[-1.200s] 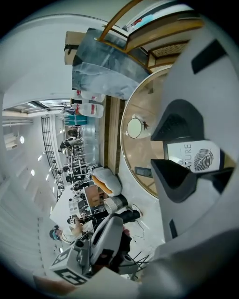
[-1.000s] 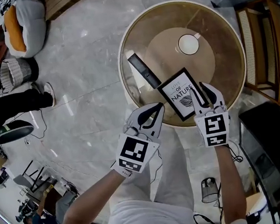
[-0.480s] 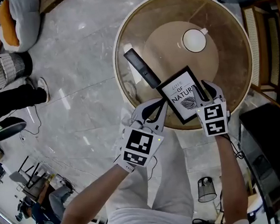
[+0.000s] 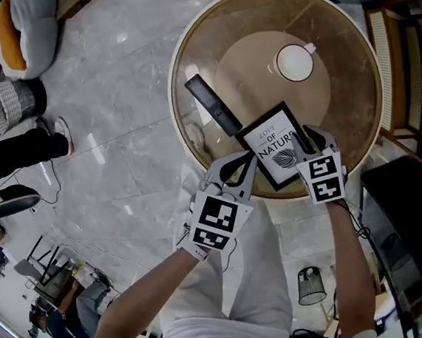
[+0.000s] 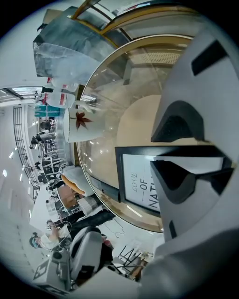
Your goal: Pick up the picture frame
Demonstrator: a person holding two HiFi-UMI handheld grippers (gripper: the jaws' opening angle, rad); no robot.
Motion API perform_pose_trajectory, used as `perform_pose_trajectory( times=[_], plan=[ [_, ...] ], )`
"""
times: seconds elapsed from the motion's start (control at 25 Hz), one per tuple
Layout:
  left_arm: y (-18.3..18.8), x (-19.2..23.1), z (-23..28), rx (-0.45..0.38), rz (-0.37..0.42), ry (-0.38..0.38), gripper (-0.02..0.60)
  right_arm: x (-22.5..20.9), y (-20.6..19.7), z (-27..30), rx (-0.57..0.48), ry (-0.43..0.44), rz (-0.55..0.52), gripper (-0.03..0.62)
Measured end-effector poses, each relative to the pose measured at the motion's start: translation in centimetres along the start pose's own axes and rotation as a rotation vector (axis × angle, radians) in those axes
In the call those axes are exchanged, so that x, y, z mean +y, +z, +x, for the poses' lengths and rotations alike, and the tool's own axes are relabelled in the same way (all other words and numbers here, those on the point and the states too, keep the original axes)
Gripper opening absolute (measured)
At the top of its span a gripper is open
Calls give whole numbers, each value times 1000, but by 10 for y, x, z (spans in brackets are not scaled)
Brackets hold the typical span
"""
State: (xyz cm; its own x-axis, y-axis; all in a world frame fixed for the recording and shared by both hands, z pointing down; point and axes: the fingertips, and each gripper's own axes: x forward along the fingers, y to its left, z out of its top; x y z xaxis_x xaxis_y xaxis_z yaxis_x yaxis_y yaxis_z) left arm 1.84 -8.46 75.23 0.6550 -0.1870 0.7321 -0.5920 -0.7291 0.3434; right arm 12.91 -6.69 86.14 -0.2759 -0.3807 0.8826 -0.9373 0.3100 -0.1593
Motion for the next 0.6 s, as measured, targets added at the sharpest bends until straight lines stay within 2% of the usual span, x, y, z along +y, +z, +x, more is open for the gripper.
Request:
perform_pose_trajectory(
  times=[0.16, 0.32, 0.44, 0.6],
  plan=[
    [-1, -5, -2, 13, -8, -3, -4, -1, -4, 2, 26, 43, 59, 96],
    [8, -9, -3, 4, 0, -14, -4, -4, -2, 2, 36, 53, 50, 63],
    [14, -10, -4, -4, 9, -13, -3, -4, -3, 1, 26, 52, 26, 58],
    [21, -9, -7, -8, 20, -11, -4, -4, -5, -3, 33, 36, 48, 58]
  ],
)
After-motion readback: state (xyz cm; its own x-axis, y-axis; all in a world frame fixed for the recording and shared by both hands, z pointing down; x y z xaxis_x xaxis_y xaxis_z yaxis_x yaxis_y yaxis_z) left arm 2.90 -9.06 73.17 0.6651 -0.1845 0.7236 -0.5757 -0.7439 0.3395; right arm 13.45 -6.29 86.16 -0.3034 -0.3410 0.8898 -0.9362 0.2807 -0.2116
